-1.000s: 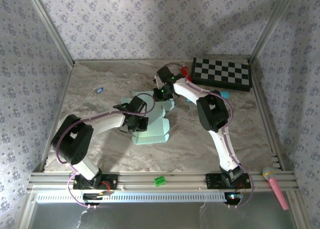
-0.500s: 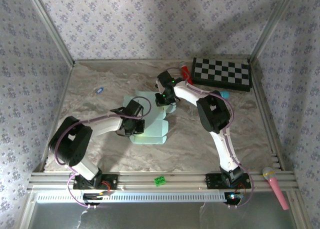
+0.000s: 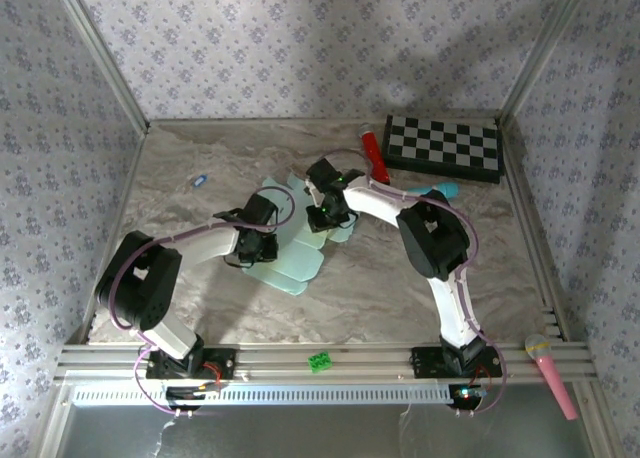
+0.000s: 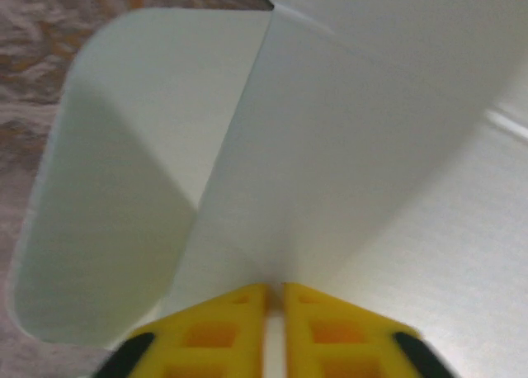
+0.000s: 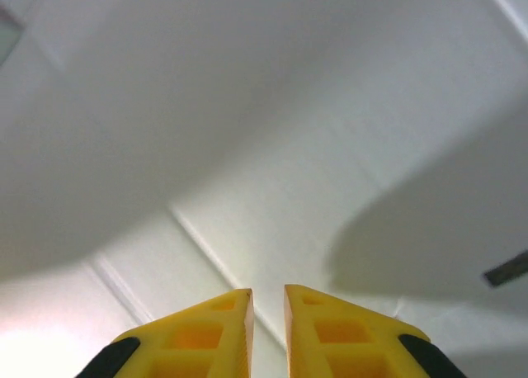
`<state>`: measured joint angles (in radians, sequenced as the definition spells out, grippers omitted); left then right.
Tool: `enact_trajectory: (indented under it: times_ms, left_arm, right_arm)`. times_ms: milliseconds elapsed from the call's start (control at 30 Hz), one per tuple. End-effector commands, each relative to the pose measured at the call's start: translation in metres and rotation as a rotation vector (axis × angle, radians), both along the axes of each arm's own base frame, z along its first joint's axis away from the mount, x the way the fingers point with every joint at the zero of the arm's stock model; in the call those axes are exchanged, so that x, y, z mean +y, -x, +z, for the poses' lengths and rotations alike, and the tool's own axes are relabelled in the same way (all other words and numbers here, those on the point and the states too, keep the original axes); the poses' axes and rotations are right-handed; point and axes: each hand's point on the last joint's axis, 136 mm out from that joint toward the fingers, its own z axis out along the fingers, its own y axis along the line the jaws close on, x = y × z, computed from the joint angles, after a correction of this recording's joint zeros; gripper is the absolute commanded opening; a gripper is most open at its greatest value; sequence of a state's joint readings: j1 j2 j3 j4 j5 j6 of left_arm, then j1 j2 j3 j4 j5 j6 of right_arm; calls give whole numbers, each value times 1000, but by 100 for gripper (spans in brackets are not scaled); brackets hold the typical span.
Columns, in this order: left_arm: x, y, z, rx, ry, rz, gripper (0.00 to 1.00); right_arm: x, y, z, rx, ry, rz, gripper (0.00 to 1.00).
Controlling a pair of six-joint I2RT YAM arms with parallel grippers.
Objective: Fold the paper box
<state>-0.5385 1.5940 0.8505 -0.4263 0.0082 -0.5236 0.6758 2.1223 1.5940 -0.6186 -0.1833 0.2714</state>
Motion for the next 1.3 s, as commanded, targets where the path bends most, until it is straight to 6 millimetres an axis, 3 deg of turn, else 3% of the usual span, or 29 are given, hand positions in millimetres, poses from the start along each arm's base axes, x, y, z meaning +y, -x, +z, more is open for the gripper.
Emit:
enact_trajectory:
  times_ms: [0,133,333,533,567,867,1267]
  left_arm:
    - [10,-5,12,-23,-60,-17,22]
    - [-1,-13,39,-91,-15,-52,36]
    - [-16,-27,54,-128,49,-54,41]
    - [-32,-45,43,-110,122,-36,1]
    - [-33,-48,40,-102,125,-28,0]
    - [-45,-58,19,-56,152,-26,0]
    - [-32,-35,-13,32,100,-13,0]
  right_arm:
    - [1,-3,43,-38,-46,10,22]
    - [0,-25,63,-87,-69,15,30]
    - [-14,-67,63,-117,-60,44,49]
    - [-28,-103,50,-172,23,114,66]
    - [-29,-107,47,-169,23,128,67]
    - [-32,-116,24,-111,-23,203,67]
    - [-29,-114,2,-39,-36,255,63]
